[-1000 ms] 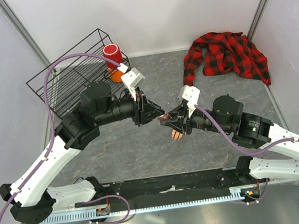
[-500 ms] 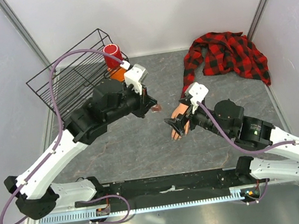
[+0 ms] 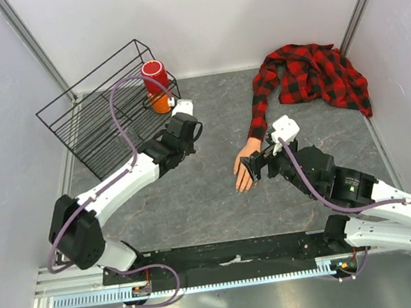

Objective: Paint the nails

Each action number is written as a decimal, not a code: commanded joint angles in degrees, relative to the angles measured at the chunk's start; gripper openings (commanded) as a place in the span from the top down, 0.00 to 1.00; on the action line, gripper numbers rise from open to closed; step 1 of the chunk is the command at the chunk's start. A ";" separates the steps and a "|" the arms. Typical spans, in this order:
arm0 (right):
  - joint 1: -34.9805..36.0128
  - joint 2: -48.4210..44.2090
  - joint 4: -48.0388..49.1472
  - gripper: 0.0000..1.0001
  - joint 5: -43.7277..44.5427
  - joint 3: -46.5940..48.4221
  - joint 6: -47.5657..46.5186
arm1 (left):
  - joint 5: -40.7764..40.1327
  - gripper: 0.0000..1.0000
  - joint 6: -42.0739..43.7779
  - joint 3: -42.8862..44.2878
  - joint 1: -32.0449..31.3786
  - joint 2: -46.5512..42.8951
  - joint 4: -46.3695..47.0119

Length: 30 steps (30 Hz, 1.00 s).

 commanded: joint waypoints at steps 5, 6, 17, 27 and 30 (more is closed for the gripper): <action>0.13 -1.60 1.29 0.04 1.24 -1.32 1.09 | -4.67 0.98 -15.30 -6.23 5.28 6.06 14.31; 0.13 -1.60 1.38 0.04 1.15 -1.41 1.18 | -5.46 0.98 -16.61 -7.62 5.46 6.67 15.01; 0.13 -1.43 2.17 0.04 0.88 -2.64 1.44 | -4.59 0.98 -22.78 -15.28 8.62 7.64 19.42; 0.13 -1.78 1.91 0.03 1.06 -1.59 2.49 | -6.08 0.26 -22.25 -16.60 8.62 0.02 16.26; 0.13 -2.30 0.07 0.02 3.42 1.13 3.64 | -5.38 0.19 -21.46 -15.64 8.62 -5.77 12.66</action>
